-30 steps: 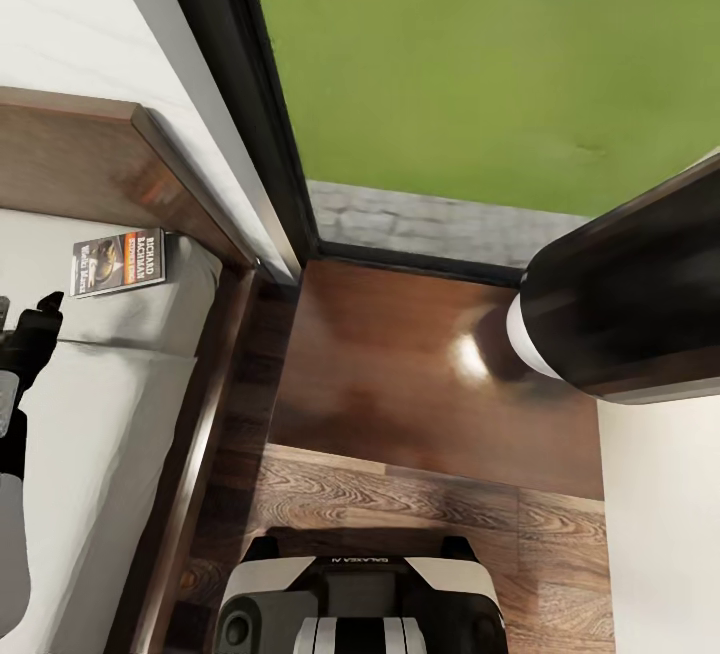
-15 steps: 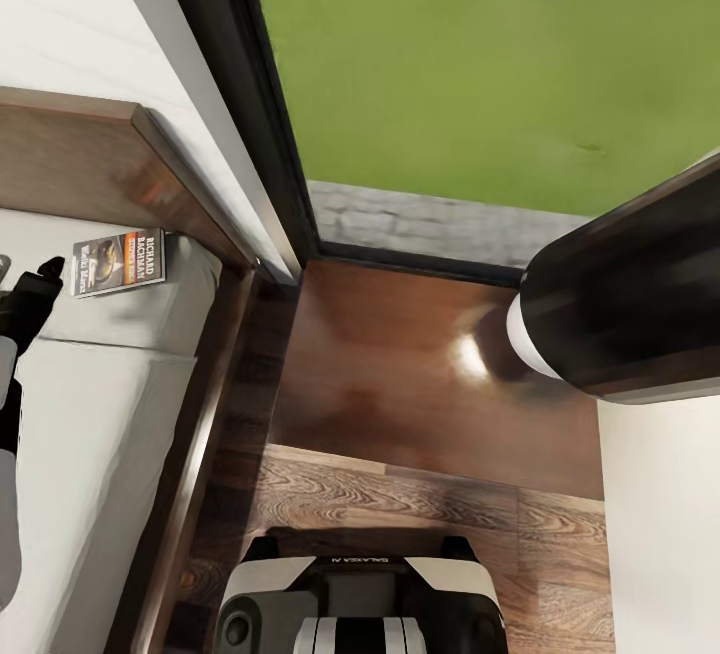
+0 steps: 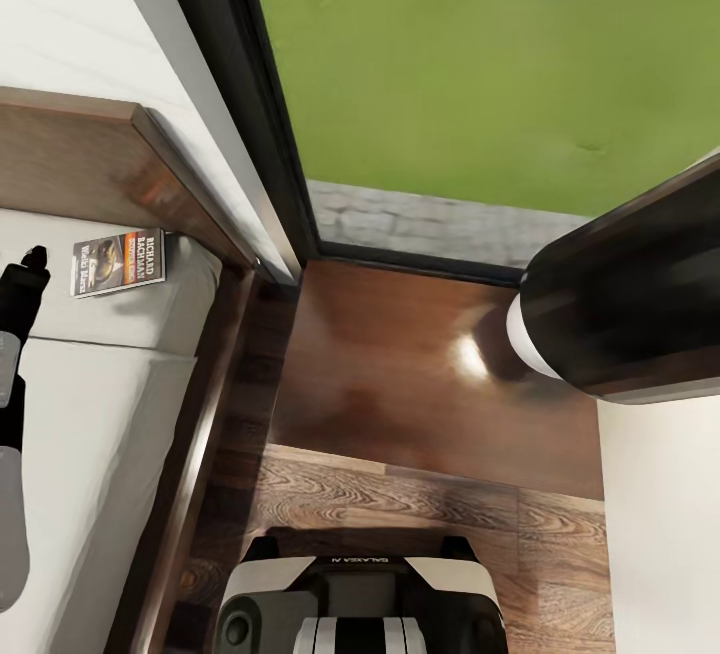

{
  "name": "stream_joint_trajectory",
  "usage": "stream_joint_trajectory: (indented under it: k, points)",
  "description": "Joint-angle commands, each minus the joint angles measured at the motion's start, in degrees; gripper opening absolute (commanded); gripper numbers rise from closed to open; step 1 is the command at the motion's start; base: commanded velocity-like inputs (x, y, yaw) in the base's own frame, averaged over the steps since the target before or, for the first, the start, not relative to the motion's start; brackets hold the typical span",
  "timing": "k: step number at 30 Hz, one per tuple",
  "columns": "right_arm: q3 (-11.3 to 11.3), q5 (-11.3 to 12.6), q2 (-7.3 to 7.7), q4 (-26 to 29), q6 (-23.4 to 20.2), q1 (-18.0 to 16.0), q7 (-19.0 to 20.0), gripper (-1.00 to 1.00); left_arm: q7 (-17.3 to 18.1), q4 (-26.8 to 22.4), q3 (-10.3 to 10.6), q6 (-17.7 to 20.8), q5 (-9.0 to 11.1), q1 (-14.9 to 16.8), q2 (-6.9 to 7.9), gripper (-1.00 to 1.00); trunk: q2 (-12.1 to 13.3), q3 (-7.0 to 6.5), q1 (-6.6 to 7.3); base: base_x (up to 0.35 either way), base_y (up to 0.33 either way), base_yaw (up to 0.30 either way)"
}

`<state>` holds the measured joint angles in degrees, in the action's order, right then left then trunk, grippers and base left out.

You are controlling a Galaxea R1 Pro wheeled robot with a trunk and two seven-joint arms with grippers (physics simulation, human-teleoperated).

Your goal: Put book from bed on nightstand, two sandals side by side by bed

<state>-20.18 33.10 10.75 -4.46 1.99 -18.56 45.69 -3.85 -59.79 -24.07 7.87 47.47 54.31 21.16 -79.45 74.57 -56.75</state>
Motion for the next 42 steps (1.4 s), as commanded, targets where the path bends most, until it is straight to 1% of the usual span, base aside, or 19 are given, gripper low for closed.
stream_joint_trajectory:
  k: [1,5,18,20,22,23,24,26,27,28,29,30,31,33,35,37,39,40,42]
  points:
    - [-0.48,0.47,-0.02,-0.2,0.21,-0.07,0.31,1.0,-0.28,-0.1,-0.02,0.22,0.57,0.01,-0.19,1.0,-0.02,0.02,0.0,0.0,0.0,0.0]
    - [-0.48,0.47,-0.02,-0.2,0.21,-0.07,0.29,1.0,-0.11,0.75,-0.01,-0.22,0.6,0.01,-1.02,1.0,-0.02,0.02,0.0,0.0,0.0,0.0]
    - [-0.5,0.47,-0.02,-0.2,0.21,-0.07,0.28,1.0,0.02,1.75,0.01,-0.25,0.23,0.01,-1.08,1.0,-0.02,0.02,0.0,0.0,0.0,0.0]
    - [-0.48,0.47,-0.02,-0.2,0.21,-0.07,0.28,1.0,-0.23,1.6,0.2,-0.18,-1.79,0.01,-1.06,1.0,-0.02,0.02,0.0,0.0,0.0,0.0]
    - [-0.48,0.47,-0.02,-0.2,0.21,-0.08,0.28,1.0,-0.33,1.49,0.27,-0.15,-4.57,0.01,-1.05,1.0,-0.02,0.02,0.0,0.0,0.0,0.0]
    - [-0.48,0.47,-0.02,-0.2,0.21,-0.08,0.28,1.0,-0.39,1.44,0.28,-0.13,-7.09,0.01,-0.99,1.0,-0.02,0.02,0.0,0.0,0.0,0.0]
    - [-0.48,0.47,-0.02,-0.2,0.21,-0.08,0.28,1.0,-0.42,1.4,0.28,-0.11,-8.5,0.01,-0.97,1.0,-0.02,0.02,0.0,0.0,0.0,0.0]
    - [-0.5,0.47,-0.02,-0.2,0.21,-0.07,0.28,1.0,-0.51,1.35,0.23,0.3,-14.29,0.01,-0.82,1.0,-0.02,0.02,0.0,0.0,0.0,0.0]
    - [-0.49,0.47,-0.02,-0.2,0.21,-0.07,0.28,1.0,-0.57,1.35,0.2,1.65,-18.26,0.01,-0.73,1.0,-0.02,0.02,0.0,0.0,0.0,0.0]
    - [-0.48,0.47,-0.02,-0.2,0.21,-0.07,0.28,1.0,-0.57,1.35,0.19,5.36,-21.72,0.01,-0.61,1.0,-0.02,0.02,0.0,0.0,0.0,0.0]
    - [-0.48,0.47,-0.02,-0.2,0.21,-0.08,0.28,1.0,-0.54,1.33,0.18,9.22,-23.59,0.01,-0.54,1.0,-0.02,0.02,0.0,0.0,0.0,0.0]
    - [-0.48,0.47,-0.02,-0.2,0.21,-0.08,0.28,1.0,-0.5,1.31,0.18,11.3,-24.38,0.01,-0.5,1.0,-0.02,0.02,0.0,0.0,0.0,0.0]
    - [-0.48,0.47,-0.02,-0.2,0.21,-0.08,0.28,1.0,-0.24,1.32,0.08,17.71,-25.93,0.01,-0.03,1.0,-0.02,0.02,0.0,0.0,0.0,0.0]
    - [-0.48,0.47,-0.02,-0.2,0.21,-0.07,0.21,1.0,0.19,1.3,-0.01,22.79,-26.52,0.01,0.9,1.0,-0.02,0.02,0.0,0.0,0.0,0.0]
    - [-0.48,0.47,-0.02,-0.2,0.21,-0.07,0.1,1.0,1.88,1.11,-0.11,26.78,-26.64,0.01,1.62,1.0,-0.02,0.02,0.0,0.0,0.0,0.0]
    - [-0.48,0.47,-0.02,-0.2,0.21,-0.07,0.04,1.0,6.5,0.56,-0.95,31.52,-26.4,0.01,2.11,1.0,-0.02,0.02,0.0,0.0,0.0,0.0]
    - [-0.48,0.47,-0.02,-0.2,0.21,-0.07,0.03,1.0,9.0,0.41,-2.24,35.08,-26.12,0.01,2.22,1.0,-0.02,0.02,0.0,0.0,0.0,0.0]
    - [-0.48,0.47,-0.02,-0.2,0.21,-0.07,0.02,1.0,11.49,0.11,-5.31,38.95,-25.5,0.01,2.37,1.0,-0.02,0.02,0.0,0.0,0.0,0.0]
    - [-0.48,0.47,-0.02,-0.2,0.21,-0.07,-0.02,1.0,12.87,-1.32,-10.34,40.73,-24.29,0.01,2.37,1.0,-0.02,0.02,0.0,0.0,0.0,0.0]
